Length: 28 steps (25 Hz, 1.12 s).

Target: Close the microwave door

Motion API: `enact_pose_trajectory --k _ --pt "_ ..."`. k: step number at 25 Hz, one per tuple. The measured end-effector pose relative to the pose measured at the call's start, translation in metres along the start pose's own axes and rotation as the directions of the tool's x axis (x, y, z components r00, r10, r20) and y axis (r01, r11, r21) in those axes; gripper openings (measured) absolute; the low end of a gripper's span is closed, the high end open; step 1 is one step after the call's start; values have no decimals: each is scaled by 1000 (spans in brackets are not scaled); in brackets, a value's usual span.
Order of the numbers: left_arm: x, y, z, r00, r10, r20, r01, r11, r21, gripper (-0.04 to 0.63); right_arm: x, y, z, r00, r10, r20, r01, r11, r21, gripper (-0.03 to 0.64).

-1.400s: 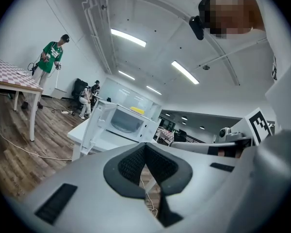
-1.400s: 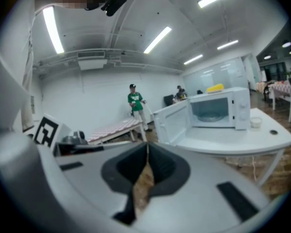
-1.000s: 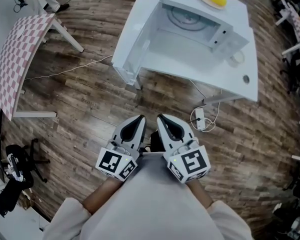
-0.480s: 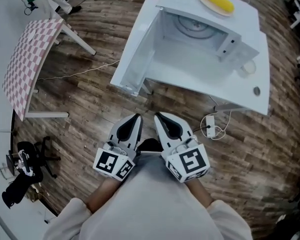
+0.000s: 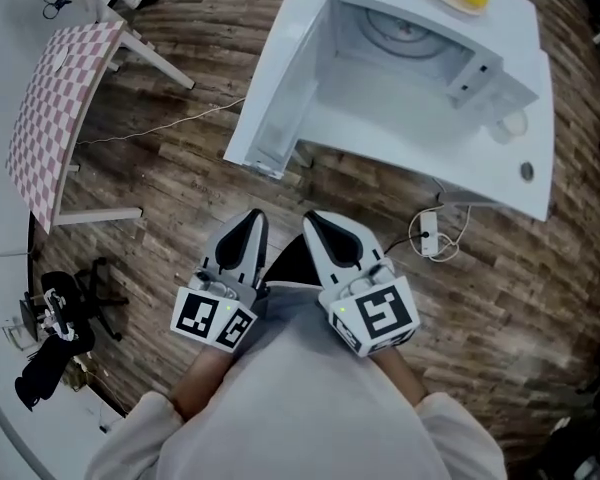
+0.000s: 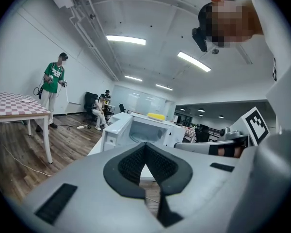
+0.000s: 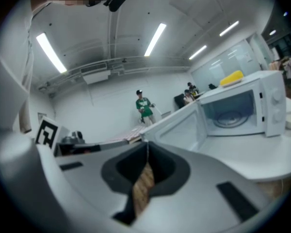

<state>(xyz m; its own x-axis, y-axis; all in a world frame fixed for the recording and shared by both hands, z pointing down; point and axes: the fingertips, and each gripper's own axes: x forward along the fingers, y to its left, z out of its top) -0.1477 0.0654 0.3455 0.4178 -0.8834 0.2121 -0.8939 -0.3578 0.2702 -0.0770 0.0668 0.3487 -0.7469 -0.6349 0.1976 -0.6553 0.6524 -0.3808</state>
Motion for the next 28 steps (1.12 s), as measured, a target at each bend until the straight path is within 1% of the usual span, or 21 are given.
enact_pose_trajectory --k 5,9,13,15,17,20,23,26,28 --pt "0 28 17 999 20 30 -19 1000 -11 20 16 0 9 1000 -26 -9 26 1000 -12 25" --pt "-2 53 28 998 31 62 -28 999 -35 20 32 8 15 1000 -25 -15 24 998 -54 25" --pt "3 83 32 997 35 70 -32 998 -50 20 47 5 20 997 -70 -18 69 995 -76 25" --pt "7 92 33 997 13 72 -9 999 -50 20 54 3 22 995 -95 -14 94 992 -83 25" --pt "11 96 34 996 -27 81 31 998 -48 20 59 1 23 992 -123 -7 122 989 -87 25" --pt "22 100 36 993 -84 85 86 996 -22 20 64 -7 26 985 -174 12 174 981 -90 25" --pt "33 107 31 992 -111 53 111 994 -7 20 71 -15 27 978 -207 16 207 975 -83 25" --pt "40 111 25 992 -124 13 123 992 18 20 77 -16 28 977 -214 13 214 974 -80 25" --pt "46 110 24 990 -139 2 139 990 35 20 80 -18 30 978 -209 14 210 974 -86 25"
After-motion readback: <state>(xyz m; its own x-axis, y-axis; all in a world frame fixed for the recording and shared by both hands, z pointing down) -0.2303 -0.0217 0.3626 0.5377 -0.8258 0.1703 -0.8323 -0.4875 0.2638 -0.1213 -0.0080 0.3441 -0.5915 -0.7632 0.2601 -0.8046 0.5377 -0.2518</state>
